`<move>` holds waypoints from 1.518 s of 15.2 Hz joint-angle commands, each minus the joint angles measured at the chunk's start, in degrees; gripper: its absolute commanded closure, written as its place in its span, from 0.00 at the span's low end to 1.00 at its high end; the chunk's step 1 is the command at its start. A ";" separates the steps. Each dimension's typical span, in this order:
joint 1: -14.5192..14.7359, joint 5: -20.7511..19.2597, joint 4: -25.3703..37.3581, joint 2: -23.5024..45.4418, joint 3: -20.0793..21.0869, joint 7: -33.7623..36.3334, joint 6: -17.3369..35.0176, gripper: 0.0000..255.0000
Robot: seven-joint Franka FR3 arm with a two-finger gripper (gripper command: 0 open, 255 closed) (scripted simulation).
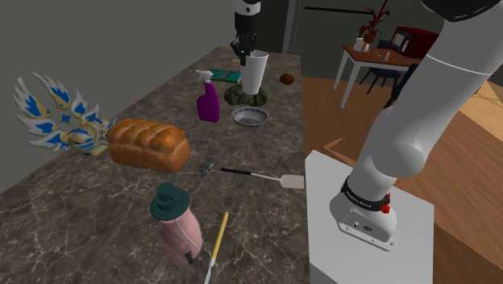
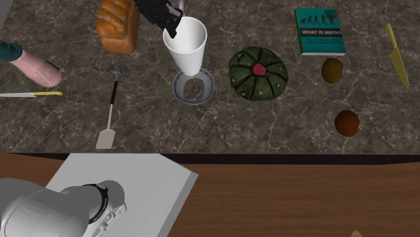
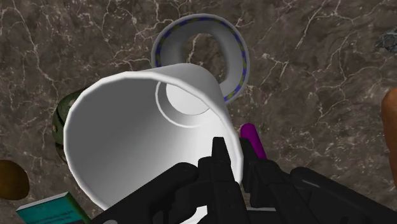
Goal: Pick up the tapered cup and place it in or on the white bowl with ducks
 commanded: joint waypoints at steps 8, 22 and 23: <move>-0.16 -0.35 -6.31 0.56 -0.20 0.82 6.88 1.00; -0.39 -0.74 -13.48 3.32 -0.53 1.91 16.74 1.00; -0.39 -0.74 -13.48 3.33 -0.53 1.91 16.74 1.00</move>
